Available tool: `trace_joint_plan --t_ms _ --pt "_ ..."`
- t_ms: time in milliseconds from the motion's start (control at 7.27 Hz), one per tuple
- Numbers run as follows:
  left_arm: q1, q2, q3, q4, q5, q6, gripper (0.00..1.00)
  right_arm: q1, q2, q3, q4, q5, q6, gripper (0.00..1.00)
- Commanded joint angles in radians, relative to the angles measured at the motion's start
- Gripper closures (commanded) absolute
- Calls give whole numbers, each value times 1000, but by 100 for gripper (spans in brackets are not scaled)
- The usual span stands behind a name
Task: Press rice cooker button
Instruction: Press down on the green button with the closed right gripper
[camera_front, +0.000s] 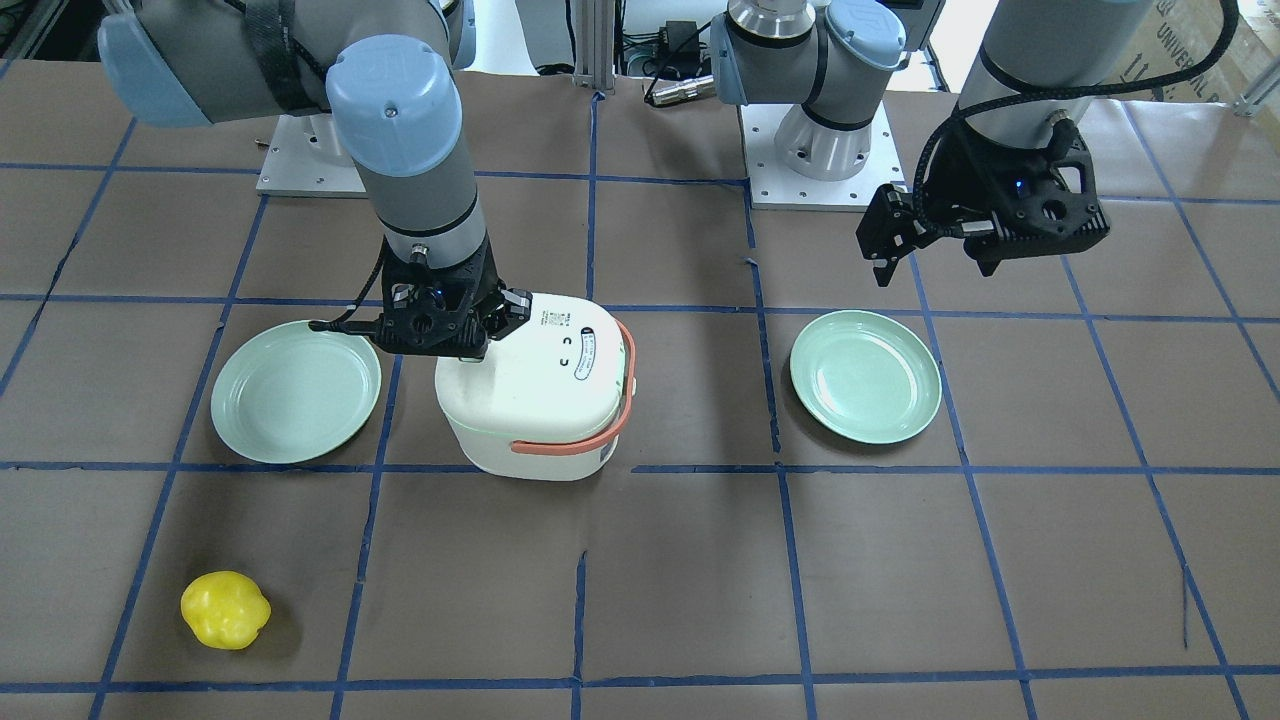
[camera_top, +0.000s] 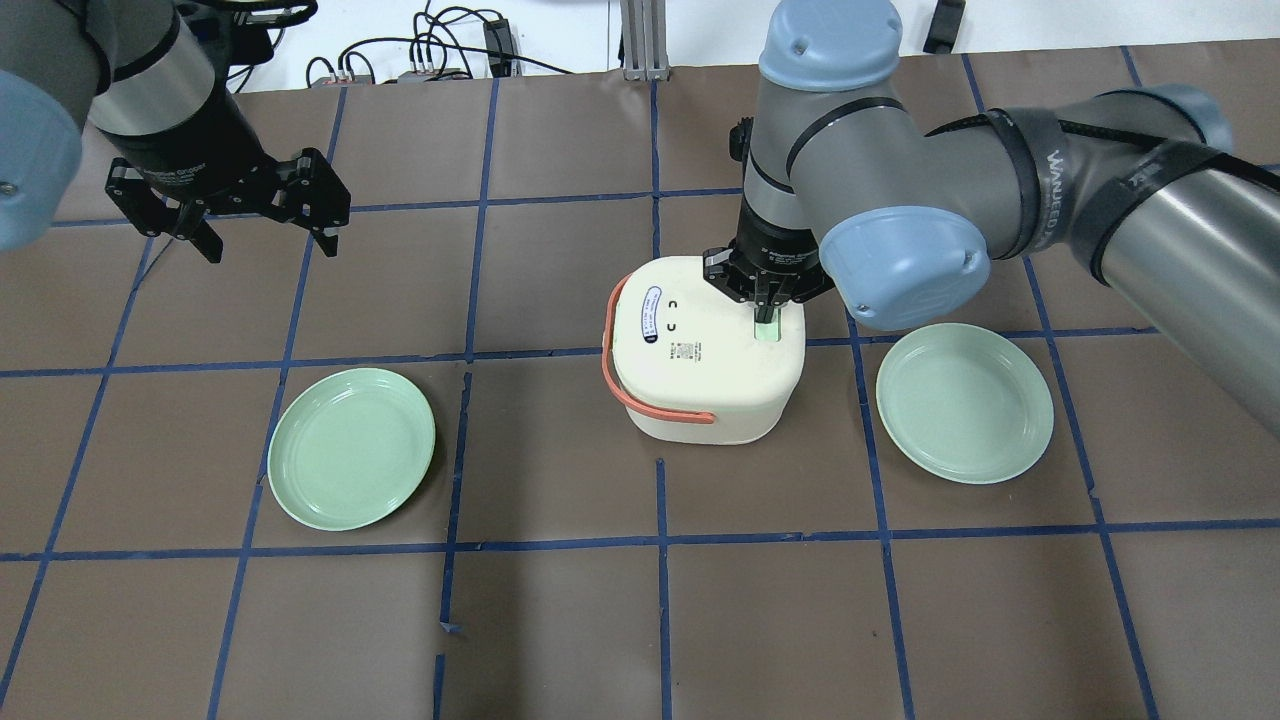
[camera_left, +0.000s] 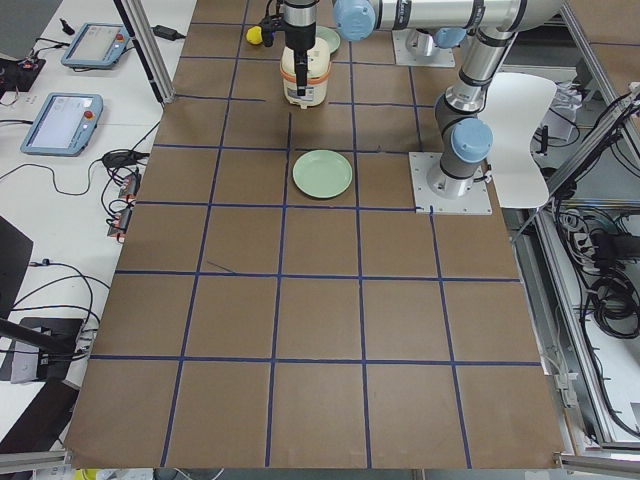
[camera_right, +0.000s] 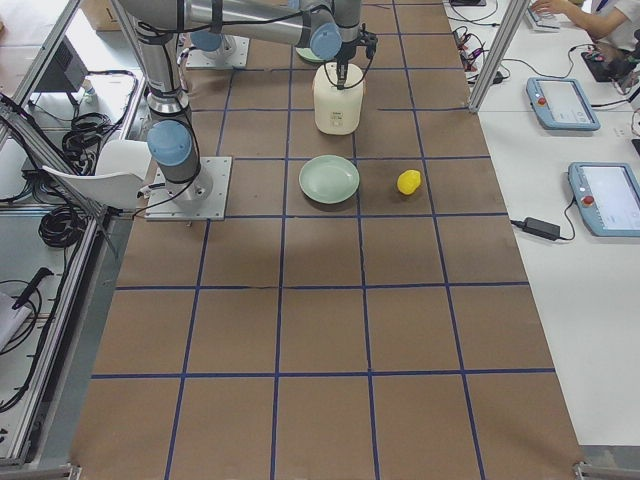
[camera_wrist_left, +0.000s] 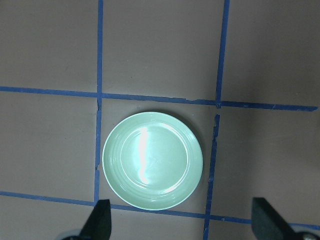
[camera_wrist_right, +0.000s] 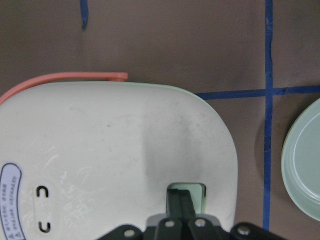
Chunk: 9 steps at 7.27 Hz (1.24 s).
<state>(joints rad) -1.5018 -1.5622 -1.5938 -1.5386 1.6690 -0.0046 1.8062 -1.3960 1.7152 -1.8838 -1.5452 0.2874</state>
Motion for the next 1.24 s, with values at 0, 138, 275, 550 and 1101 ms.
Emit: trace_joint_plan --t_ms 0,138,275,550,1101 --pt "0 -1 0 0 0 0 0 -1 0 4 0 -1 -1 96" --pt "0 -1 0 0 0 0 0 1 0 4 0 2 1 96" --pt "0 -1 0 0 0 0 0 -1 -1 -2 0 0 4 95" --pt "0 1 0 0 0 0 0 1 -15 -32 9 8 4 88" --pt "0 -1 0 0 0 0 0 -53 21 -322 292 4 -45 73"
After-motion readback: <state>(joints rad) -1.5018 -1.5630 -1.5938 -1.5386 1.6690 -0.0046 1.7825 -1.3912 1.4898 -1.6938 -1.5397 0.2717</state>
